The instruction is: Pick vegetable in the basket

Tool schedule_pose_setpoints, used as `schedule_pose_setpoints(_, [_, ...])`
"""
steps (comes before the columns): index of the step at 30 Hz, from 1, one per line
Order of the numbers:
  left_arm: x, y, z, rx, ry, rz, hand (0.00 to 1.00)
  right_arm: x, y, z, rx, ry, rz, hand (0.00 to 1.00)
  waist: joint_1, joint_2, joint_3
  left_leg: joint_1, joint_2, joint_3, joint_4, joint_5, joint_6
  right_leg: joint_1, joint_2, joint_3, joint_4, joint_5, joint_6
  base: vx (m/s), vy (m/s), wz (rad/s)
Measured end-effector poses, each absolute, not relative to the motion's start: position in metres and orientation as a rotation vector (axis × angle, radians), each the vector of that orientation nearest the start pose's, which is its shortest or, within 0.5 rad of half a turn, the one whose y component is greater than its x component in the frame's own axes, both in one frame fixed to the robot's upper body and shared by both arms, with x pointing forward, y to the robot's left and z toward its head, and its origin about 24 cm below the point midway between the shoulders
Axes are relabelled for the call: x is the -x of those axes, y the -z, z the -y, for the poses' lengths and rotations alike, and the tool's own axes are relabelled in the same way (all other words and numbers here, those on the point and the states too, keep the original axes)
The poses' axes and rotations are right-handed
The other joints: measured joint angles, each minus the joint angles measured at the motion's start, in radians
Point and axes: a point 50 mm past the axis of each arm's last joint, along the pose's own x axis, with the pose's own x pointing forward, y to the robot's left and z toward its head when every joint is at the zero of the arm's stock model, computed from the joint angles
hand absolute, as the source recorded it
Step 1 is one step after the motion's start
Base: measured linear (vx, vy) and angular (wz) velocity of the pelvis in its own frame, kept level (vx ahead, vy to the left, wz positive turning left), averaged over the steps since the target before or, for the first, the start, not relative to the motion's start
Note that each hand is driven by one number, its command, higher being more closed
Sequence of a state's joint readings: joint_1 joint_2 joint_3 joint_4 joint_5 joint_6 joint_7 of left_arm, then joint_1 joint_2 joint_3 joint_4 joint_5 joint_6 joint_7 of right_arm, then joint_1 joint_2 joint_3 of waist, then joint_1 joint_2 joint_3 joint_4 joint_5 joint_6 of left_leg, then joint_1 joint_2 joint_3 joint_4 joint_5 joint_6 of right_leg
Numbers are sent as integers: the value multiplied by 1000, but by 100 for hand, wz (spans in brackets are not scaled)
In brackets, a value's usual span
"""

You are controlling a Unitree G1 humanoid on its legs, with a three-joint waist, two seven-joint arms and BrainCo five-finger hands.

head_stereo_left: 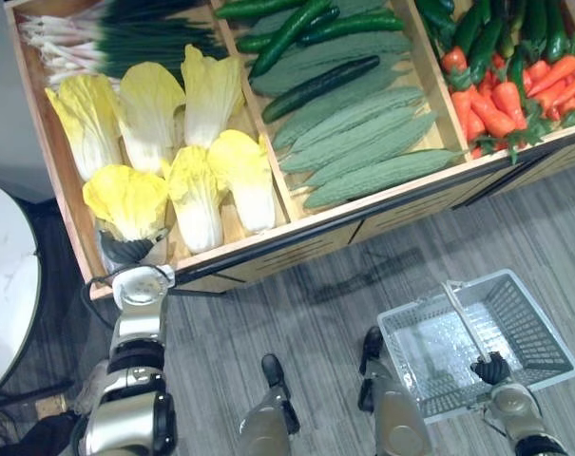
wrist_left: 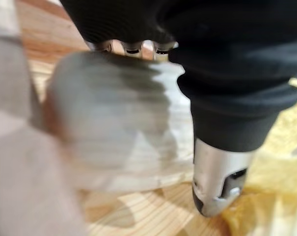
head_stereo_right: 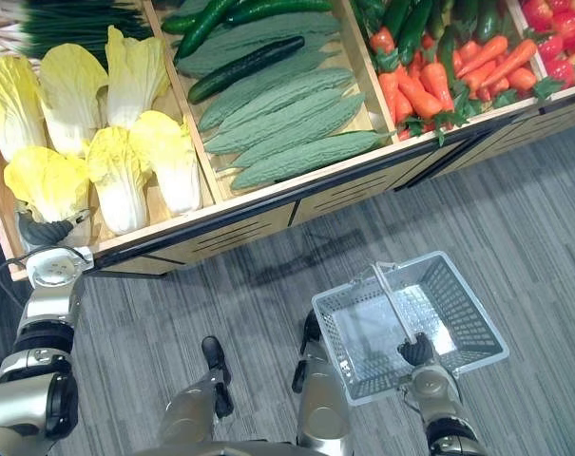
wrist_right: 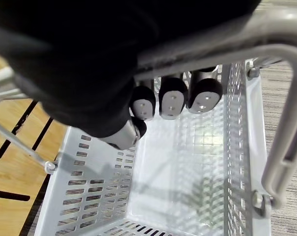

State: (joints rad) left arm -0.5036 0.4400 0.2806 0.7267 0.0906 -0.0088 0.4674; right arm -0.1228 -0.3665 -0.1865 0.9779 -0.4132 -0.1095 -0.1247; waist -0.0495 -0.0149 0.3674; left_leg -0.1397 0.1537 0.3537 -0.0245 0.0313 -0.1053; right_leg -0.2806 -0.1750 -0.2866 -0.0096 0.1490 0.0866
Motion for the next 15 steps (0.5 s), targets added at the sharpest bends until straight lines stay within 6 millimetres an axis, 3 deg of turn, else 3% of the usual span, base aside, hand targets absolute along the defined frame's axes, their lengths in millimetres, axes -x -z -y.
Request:
schedule_pose_setpoints(1, [-315,-79,-323,-378,-795,-80,0,-198,81,304,675,236,-716,100,0,1,11,-6,1,0,4,0,0,-7,0,1,3,0,0,0,0,0])
schedule_pose_setpoints(2, [-315,-80,-323,-390,-796,-78,100,-199,80,304,676,237,-712,100,1,1,11,-14,2,0,7,0,0,-15,0,2,6,0,0,0,0,0])
schedule_pose_setpoints(7, [-317,-81,-329,-611,-761,-107,100,-205,76,306,691,242,-693,100,15,12,23,-16,5,17,9,-1,-1,-29,3,18,14,-2,-3,12,-2,-7])
schedule_pose_setpoints(15, [-323,-84,-328,-736,-713,-119,100,-211,74,303,719,218,-679,100,24,15,25,-12,5,19,10,-2,-3,-27,4,22,16,0,-5,3,0,-2])
